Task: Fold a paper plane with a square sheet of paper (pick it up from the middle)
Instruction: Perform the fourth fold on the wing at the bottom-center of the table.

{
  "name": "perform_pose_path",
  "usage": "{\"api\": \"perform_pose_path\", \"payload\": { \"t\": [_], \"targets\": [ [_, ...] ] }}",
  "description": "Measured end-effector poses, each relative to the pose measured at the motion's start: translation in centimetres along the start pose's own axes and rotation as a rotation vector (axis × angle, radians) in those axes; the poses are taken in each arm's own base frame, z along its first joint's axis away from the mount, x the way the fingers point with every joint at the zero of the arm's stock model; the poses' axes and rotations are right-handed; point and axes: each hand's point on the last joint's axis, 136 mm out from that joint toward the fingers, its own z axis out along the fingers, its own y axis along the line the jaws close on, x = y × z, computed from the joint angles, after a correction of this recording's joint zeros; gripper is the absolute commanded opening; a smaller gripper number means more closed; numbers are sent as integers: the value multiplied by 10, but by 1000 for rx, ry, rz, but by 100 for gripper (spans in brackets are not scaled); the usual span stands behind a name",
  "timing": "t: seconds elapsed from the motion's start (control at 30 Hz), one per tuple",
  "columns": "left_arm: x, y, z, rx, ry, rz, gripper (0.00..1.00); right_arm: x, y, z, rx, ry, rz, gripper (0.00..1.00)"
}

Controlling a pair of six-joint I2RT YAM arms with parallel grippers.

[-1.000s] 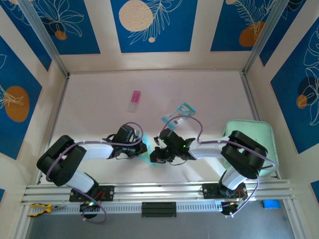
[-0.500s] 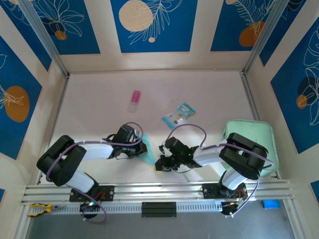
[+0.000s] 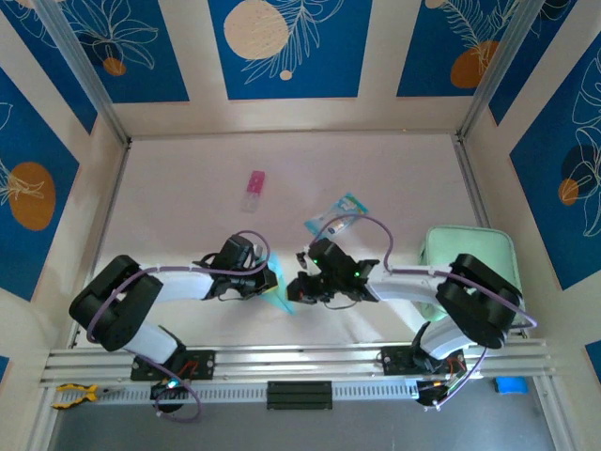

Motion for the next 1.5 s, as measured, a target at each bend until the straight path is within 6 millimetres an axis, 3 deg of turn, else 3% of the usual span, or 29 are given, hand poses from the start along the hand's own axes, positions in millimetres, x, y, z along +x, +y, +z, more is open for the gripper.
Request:
{"api": "perform_pose_path", "payload": {
  "t": [0.23, 0.57, 0.73, 0.9, 1.5],
  "targets": [
    [0, 0, 0, 1, 0, 0, 0, -13, -9, 29, 42, 30, 29, 5],
    [-1, -1, -1, 3, -2, 10, 4, -7, -31, 44, 93, 60, 65, 3],
    [1, -1, -9, -14, -9, 42, 7, -5, -33, 43, 60, 40, 72, 2],
    [-2, -13, -19, 4, -26, 79, 3, -5, -33, 43, 53, 35, 75, 2],
    [-9, 3, -2, -41, 54, 64, 1, -6, -34, 43, 45, 19, 77, 1]
  ]
}}
